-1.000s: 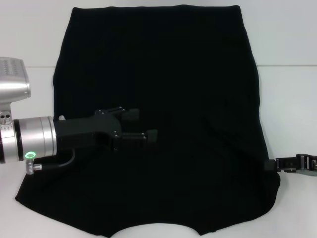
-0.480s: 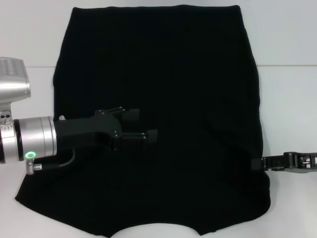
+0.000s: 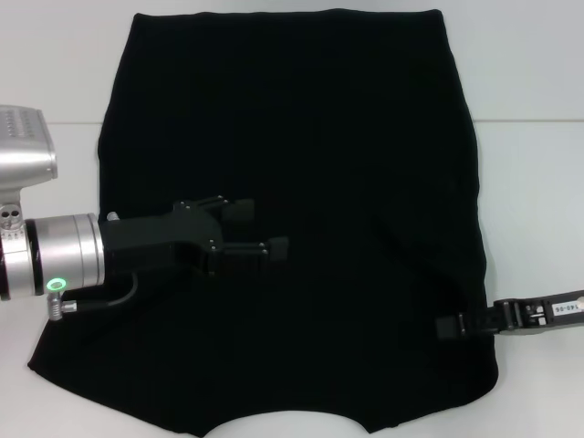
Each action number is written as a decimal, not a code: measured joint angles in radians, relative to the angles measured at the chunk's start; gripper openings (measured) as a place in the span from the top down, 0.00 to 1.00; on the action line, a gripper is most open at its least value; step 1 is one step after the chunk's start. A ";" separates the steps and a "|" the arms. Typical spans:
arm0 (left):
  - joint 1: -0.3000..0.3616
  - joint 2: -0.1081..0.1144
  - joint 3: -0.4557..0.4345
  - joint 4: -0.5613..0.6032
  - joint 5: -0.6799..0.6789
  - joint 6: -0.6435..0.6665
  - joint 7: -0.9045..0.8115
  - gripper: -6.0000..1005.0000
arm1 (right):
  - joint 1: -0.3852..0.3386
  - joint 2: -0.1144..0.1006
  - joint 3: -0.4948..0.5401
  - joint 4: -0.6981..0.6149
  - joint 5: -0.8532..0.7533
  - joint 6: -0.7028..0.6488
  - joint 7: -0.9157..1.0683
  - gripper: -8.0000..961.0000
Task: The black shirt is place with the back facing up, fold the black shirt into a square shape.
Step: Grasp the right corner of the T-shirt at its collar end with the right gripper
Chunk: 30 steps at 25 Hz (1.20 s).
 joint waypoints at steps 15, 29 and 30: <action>0.003 0.001 0.000 0.002 0.000 -0.012 0.000 0.11 | -0.079 -0.026 0.141 -0.083 0.007 -0.084 -0.018 0.59; 0.001 0.009 0.000 0.001 0.000 -0.012 0.000 0.12 | -0.157 -0.029 0.131 -0.080 -0.010 -0.028 -0.026 0.59; 0.001 0.009 0.000 0.001 0.000 -0.012 0.000 0.12 | -0.157 -0.029 0.131 -0.080 -0.010 -0.028 -0.026 0.59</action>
